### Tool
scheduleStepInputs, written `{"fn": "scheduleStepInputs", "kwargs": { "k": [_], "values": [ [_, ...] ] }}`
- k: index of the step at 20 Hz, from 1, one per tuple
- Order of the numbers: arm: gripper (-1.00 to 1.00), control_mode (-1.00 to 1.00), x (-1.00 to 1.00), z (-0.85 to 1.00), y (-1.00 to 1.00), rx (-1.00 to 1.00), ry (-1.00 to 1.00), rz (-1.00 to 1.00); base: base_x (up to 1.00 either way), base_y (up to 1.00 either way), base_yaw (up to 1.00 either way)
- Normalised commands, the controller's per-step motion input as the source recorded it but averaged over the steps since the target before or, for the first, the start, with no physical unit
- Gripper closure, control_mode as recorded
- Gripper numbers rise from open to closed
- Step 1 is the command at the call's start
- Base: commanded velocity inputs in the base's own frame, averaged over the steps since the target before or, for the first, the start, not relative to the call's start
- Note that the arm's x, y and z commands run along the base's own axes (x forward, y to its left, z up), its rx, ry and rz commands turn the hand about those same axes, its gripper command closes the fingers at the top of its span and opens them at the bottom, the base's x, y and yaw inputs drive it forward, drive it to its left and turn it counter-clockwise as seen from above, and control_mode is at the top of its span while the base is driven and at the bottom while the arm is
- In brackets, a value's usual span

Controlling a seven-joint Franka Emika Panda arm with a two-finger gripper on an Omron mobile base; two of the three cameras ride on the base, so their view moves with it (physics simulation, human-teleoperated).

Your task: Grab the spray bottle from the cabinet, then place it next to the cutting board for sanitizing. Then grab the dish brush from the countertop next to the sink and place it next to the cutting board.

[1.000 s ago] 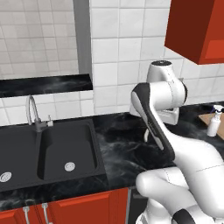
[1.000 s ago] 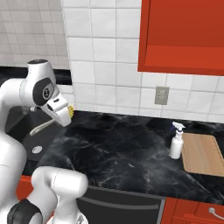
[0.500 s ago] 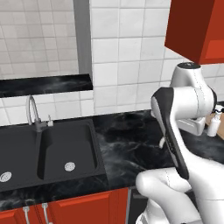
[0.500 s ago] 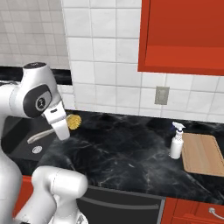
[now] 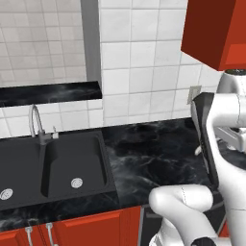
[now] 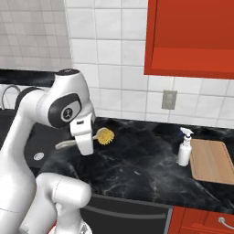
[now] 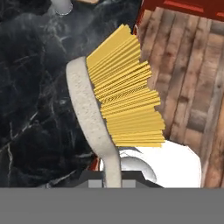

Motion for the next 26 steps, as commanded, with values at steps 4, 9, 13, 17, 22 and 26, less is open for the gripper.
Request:
{"fn": "scheduleStepInputs", "kwargs": {
  "k": [4, 9, 13, 17, 22, 26],
  "values": [
    [1.0, -1.0, -0.09, 0.0, -0.79, 0.0, 0.0, -0.36, 0.0, 0.0, 0.0],
    [1.0, -1.0, 0.0, 0.0, -0.8, 0.0, 0.0, -0.27, 0.0, 0.0, 0.0],
    [1.0, -1.0, 0.04, -0.03, -0.89, 0.0, 0.0, -0.18, 0.0, 0.0, 0.0],
    [1.0, -1.0, 0.06, -0.18, -0.92, 0.0, 0.0, -0.14, 0.0, 0.0, 0.0],
    [1.0, -1.0, 0.1, -0.39, -0.84, 0.0, 0.0, -0.07, 0.0, 0.0, 0.0],
    [1.0, -1.0, 0.34, -0.5, -0.66, 0.0, -0.06, 0.0, 0.0, 0.0, 0.0]
  ]
}}
